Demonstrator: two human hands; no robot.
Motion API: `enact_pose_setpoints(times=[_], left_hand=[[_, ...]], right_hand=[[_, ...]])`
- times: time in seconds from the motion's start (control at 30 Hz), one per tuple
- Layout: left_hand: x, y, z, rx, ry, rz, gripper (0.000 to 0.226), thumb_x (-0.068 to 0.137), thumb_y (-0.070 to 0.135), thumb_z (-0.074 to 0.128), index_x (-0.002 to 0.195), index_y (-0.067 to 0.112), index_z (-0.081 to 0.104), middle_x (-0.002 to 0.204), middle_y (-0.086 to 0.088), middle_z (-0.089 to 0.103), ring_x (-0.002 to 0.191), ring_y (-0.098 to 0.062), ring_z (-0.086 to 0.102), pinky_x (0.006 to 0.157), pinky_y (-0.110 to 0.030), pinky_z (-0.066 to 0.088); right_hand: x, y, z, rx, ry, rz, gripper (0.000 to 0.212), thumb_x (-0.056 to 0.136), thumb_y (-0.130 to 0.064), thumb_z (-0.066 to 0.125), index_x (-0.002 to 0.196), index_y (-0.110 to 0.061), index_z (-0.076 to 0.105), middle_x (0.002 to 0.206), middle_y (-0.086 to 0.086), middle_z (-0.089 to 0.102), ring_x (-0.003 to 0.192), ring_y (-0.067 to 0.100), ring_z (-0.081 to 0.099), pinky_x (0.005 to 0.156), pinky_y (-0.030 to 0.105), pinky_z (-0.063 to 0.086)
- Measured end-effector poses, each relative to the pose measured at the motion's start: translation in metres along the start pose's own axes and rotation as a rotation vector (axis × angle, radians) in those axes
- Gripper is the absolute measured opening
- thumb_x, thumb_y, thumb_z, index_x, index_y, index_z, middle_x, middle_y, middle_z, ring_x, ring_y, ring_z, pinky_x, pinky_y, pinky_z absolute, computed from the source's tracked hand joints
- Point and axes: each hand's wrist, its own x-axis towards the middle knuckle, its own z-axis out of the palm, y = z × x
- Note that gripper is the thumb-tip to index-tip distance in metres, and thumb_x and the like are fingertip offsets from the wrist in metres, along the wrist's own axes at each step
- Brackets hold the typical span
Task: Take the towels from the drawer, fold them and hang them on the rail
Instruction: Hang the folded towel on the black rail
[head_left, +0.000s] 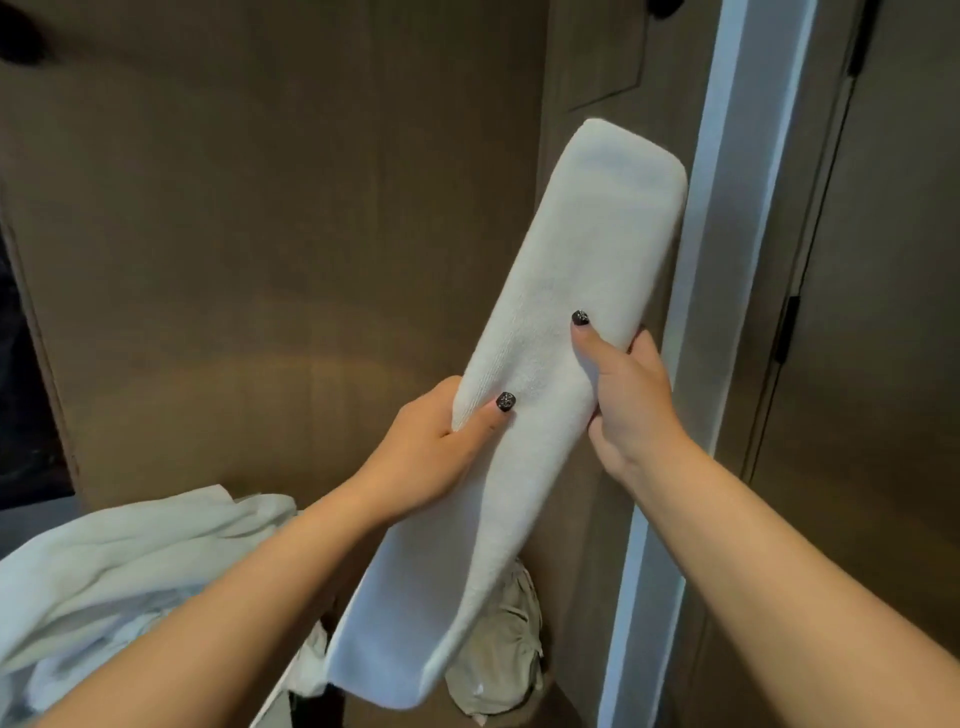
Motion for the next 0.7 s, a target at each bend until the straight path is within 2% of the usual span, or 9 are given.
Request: enact_pose_setpoints(times=[0.1,0.27,0.43,0.5,0.6,0.7], left_hand=[[0.039,0.011,-0.001,0.024,0.033,0.079,0.022,0.094,0.058,0.051,0.090,0.040,0.062,0.093,0.023,0.062,0.085,0.005,0.060,0.067,-0.009,0.041],[0.119,0.019,0.005,-0.030,0.095,0.182,0.045,0.078,0.072,0.054,0.088,0.030,0.065,0.086,0.013,0.065,0.074,-0.003,0.062,0.060,-0.014,0.045],[0.195,0.032,0.021,-0.134,0.172,0.282,0.035,0.066,0.071,0.065,0.080,0.039,0.064,0.074,0.018,0.065,0.060,0.003,0.057,0.050,-0.011,0.042],[0.223,0.039,0.027,-0.171,0.173,0.313,0.037,0.061,0.069,0.070,0.084,0.041,0.065,0.078,0.019,0.067,0.064,0.003,0.061,0.052,-0.014,0.047],[0.265,0.049,0.037,-0.201,0.146,0.338,0.051,0.053,0.067,0.081,0.093,0.038,0.067,0.089,0.018,0.071,0.079,-0.002,0.068,0.067,-0.030,0.060],[0.301,0.055,0.048,-0.211,0.124,0.319,0.058,0.053,0.063,0.086,0.100,0.034,0.067,0.095,0.017,0.072,0.087,-0.004,0.070,0.075,-0.038,0.061]], right_hand=[[0.033,-0.013,-0.001,0.080,0.003,-0.054,0.032,0.091,-0.011,0.067,0.122,-0.013,0.057,0.107,-0.004,0.075,0.099,0.012,0.071,0.078,0.028,0.059],[0.099,-0.042,-0.001,0.068,-0.062,-0.204,0.030,0.091,-0.014,0.066,0.119,-0.017,0.059,0.109,-0.003,0.074,0.101,0.015,0.071,0.078,0.030,0.059],[0.159,-0.071,-0.006,0.082,-0.094,-0.379,0.032,0.089,-0.012,0.065,0.121,-0.017,0.059,0.112,0.001,0.073,0.105,0.018,0.069,0.088,0.037,0.057],[0.182,-0.083,-0.009,0.078,-0.100,-0.431,0.033,0.090,-0.011,0.063,0.123,-0.014,0.058,0.113,0.003,0.073,0.105,0.019,0.069,0.090,0.038,0.056],[0.219,-0.102,-0.012,0.056,-0.089,-0.492,0.033,0.092,-0.008,0.062,0.124,-0.009,0.058,0.114,0.008,0.072,0.104,0.022,0.069,0.089,0.037,0.056],[0.256,-0.124,-0.011,0.001,-0.079,-0.547,0.029,0.092,-0.009,0.063,0.121,-0.009,0.060,0.114,0.008,0.072,0.104,0.024,0.069,0.091,0.038,0.056]])
